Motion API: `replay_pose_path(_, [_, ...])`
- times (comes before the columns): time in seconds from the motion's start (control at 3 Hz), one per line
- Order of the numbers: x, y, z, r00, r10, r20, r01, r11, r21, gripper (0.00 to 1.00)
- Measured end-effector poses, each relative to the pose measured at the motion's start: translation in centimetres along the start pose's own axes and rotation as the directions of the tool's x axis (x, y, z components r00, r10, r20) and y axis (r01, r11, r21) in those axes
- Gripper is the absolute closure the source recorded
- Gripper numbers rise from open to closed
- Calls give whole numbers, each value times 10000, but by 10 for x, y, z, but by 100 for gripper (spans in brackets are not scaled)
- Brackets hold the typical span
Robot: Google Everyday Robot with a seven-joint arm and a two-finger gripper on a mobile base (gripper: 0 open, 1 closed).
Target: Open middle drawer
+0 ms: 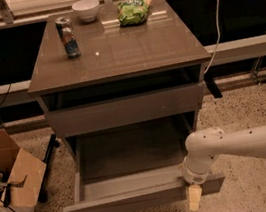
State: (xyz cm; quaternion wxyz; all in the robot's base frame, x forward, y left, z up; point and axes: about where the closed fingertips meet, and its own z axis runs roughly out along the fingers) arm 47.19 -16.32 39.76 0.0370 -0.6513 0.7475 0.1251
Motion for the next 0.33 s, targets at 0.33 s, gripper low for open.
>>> replay_pose_path(0.33, [0, 0, 0, 10000, 0, 0, 0, 10000, 0, 0])
